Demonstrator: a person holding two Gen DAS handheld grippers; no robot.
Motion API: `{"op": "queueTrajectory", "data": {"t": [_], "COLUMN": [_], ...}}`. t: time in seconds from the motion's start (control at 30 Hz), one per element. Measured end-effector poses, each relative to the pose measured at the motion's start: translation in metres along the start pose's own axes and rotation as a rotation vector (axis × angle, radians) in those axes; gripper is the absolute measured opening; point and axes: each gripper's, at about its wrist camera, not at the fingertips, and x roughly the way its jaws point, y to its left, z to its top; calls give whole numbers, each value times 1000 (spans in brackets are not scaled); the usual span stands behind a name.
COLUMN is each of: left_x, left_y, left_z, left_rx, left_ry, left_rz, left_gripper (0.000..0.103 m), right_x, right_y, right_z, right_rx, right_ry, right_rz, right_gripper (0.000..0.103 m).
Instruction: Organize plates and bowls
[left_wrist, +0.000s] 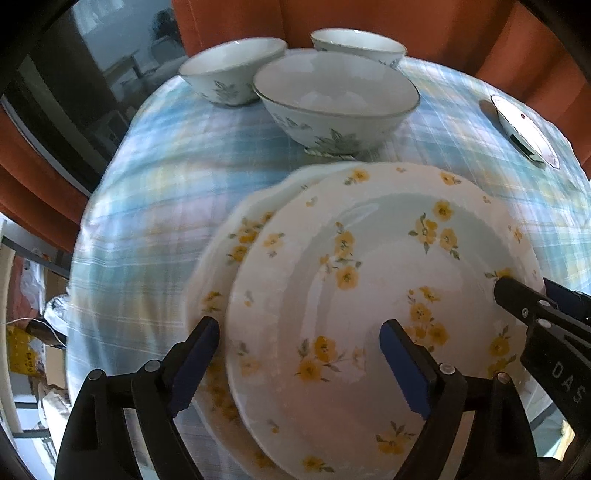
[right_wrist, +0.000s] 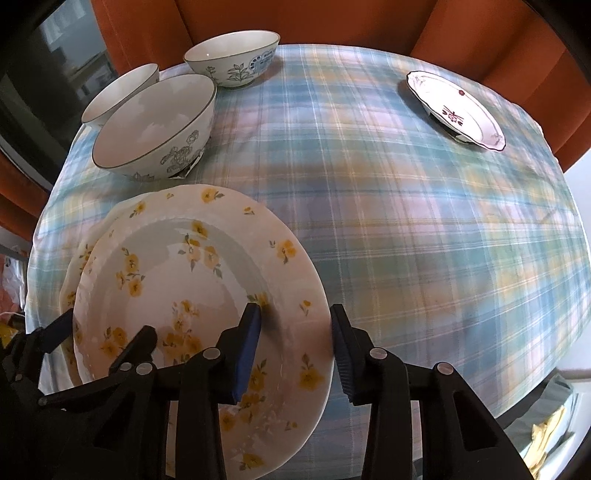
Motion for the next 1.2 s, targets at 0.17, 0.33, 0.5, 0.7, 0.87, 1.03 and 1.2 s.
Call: {"op": "queueTrajectory", "data": {"t": [0.17, 0.33, 0.5, 0.7, 0.87, 1.03, 1.2], "left_x": [-8, -10, -6, -7, -11, -26, -39], "left_y": [11, 29, 33, 33, 32, 27, 15], "left_z": [0, 4, 1, -2, 1, 9, 16], "left_rx": [-15, -63, -56, -27, -8, 30, 72], "left_ry": [-30, -33, -1, 4, -1, -13, -41], "left_rz": [25, -8, -39, -65, -93, -128, -151], "left_gripper": [90, 90, 90, 90, 90, 90, 90], "right_x": [2, 5, 9, 10, 7, -9, -40], "right_y": [3, 8, 18, 30, 29, 17, 10], "right_z": [-1, -4, -5, -7, -7, -5, -3], "right_rx": [-3, -7, -11, -25, 13, 87, 88], "right_ry": [4, 15, 26, 26, 22, 11, -92], "right_rz": [-6, 2, 8, -25, -21, 52, 43], "right_gripper": [43, 43, 44, 47, 49, 54, 76]}}
